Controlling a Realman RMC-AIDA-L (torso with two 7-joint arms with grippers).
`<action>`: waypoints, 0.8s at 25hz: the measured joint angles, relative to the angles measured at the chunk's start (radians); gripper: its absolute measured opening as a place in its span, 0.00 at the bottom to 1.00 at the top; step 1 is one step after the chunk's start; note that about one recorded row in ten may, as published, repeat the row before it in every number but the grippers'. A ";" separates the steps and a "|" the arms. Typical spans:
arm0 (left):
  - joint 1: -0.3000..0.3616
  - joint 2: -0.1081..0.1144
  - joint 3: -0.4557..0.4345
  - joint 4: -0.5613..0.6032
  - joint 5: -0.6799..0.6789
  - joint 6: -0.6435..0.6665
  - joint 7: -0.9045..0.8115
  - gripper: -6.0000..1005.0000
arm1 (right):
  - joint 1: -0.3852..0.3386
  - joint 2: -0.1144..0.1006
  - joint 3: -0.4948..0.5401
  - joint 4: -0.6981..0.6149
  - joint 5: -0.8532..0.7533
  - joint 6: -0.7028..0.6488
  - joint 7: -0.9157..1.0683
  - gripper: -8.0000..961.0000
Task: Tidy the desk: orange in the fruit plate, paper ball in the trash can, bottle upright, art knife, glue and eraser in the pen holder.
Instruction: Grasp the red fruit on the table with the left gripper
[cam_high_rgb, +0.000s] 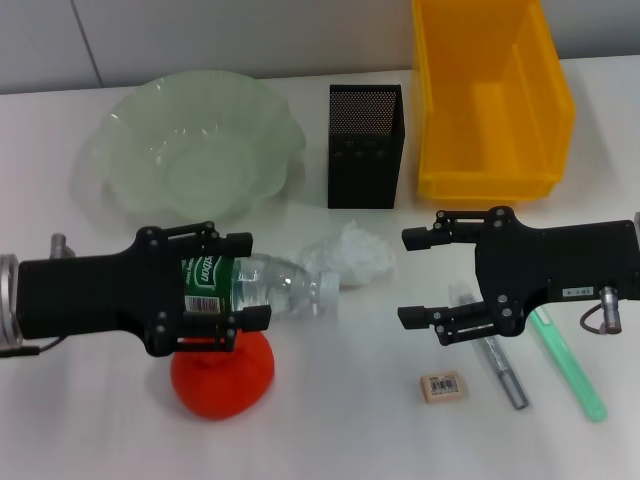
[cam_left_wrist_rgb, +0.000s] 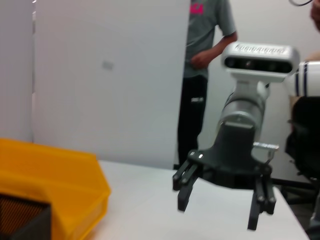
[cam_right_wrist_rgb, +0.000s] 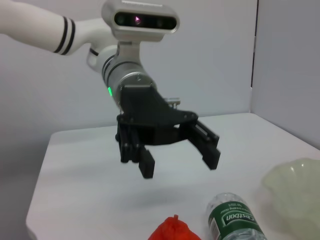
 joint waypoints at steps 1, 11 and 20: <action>0.019 -0.006 0.004 -0.001 0.004 -0.030 0.010 0.80 | 0.002 0.000 -0.002 0.004 0.000 0.005 0.000 0.85; 0.056 -0.018 -0.005 -0.034 0.113 -0.108 0.007 0.80 | 0.007 0.000 -0.003 0.030 0.000 0.016 0.000 0.85; 0.078 -0.018 0.000 -0.047 0.147 -0.178 0.003 0.80 | 0.012 0.000 -0.003 0.046 -0.001 0.019 0.000 0.85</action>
